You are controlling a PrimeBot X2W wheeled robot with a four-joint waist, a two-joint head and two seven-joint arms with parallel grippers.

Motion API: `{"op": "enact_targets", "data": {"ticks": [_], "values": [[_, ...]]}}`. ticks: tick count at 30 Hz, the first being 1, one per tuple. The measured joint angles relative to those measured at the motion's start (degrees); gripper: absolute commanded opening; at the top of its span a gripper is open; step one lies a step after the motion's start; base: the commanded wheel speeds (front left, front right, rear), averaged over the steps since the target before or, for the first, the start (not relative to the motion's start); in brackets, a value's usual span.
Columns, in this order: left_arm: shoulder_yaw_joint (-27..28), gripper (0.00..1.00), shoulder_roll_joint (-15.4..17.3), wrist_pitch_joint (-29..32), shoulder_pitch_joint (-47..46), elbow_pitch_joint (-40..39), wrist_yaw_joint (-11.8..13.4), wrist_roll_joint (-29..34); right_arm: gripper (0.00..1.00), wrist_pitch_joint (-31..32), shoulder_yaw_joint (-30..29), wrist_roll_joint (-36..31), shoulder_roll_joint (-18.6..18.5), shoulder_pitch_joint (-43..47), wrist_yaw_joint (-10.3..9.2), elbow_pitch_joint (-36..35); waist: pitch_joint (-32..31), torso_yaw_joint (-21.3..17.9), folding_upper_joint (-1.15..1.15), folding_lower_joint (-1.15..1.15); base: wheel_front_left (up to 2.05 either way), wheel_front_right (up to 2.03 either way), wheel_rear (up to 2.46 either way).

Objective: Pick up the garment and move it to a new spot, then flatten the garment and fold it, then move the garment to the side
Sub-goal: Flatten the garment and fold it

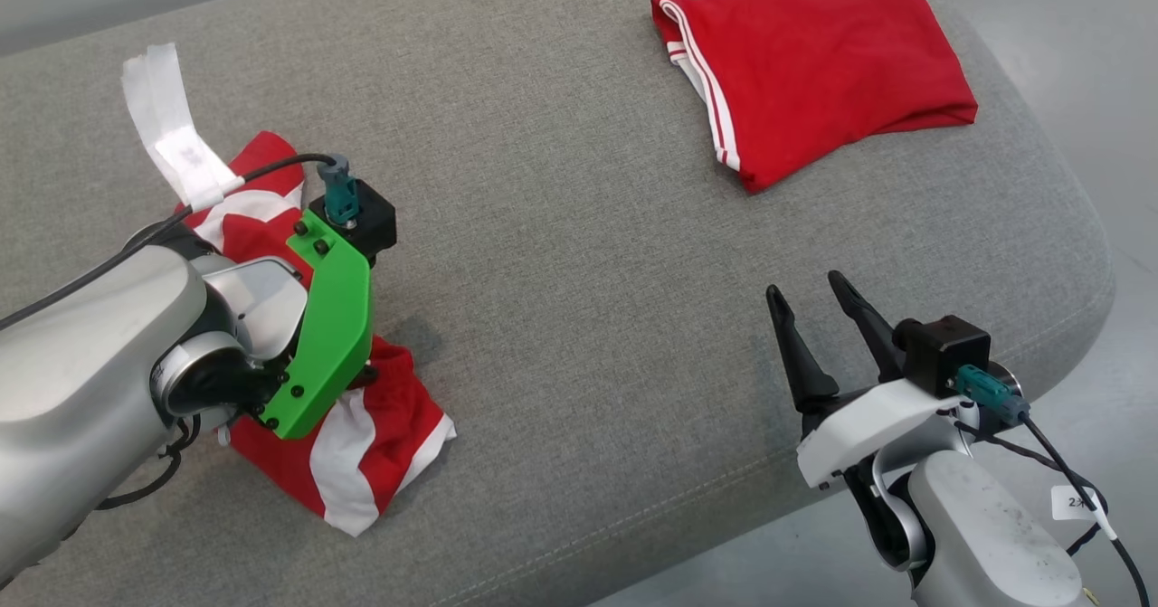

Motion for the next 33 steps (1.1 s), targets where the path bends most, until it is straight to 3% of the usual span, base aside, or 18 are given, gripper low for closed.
{"op": "enact_targets", "data": {"ticks": [2,3,6,28,30,33], "values": [[-0.1,0.4,0.0,0.0,0.0,-0.2,0.0,-0.3,1.0,0.0,-0.1,0.0,0.0,0.0,0.01,0.1,0.0,0.1,0.0,0.0,0.0,0.0,0.0],[-0.2,0.33,0.0,0.0,0.0,-0.2,0.0,-0.5,1.0,0.0,-0.2,0.0,0.0,0.0,0.04,0.1,-0.1,0.1,0.0,0.0,0.0,0.0,0.0],[-0.2,0.0,0.0,0.0,0.0,-0.5,0.0,-0.8,1.0,0.0,-0.4,-0.2,0.1,0.0,0.05,0.2,-0.1,0.3,0.0,0.0,0.0,0.0,0.0],[-0.5,0.0,0.1,-0.9,0.0,-0.8,0.0,-3.0,1.0,-0.1,-1.2,-0.8,0.4,0.0,1.0,0.5,-0.2,2.3,0.0,0.0,0.0,0.0,0.0],[-0.6,0.04,0.2,-0.9,0.0,-0.8,0.0,-3.0,1.0,-0.1,-1.2,-0.8,0.5,0.0,1.0,0.5,-0.1,2.3,0.0,0.0,0.0,0.0,0.0],[-0.8,0.18,0.4,-0.5,0.0,-0.8,0.0,-3.0,1.0,-0.1,-1.3,-0.8,0.6,0.0,1.02,0.7,-0.1,2.2,0.0,0.0,0.0,0.0,0.0]]}}
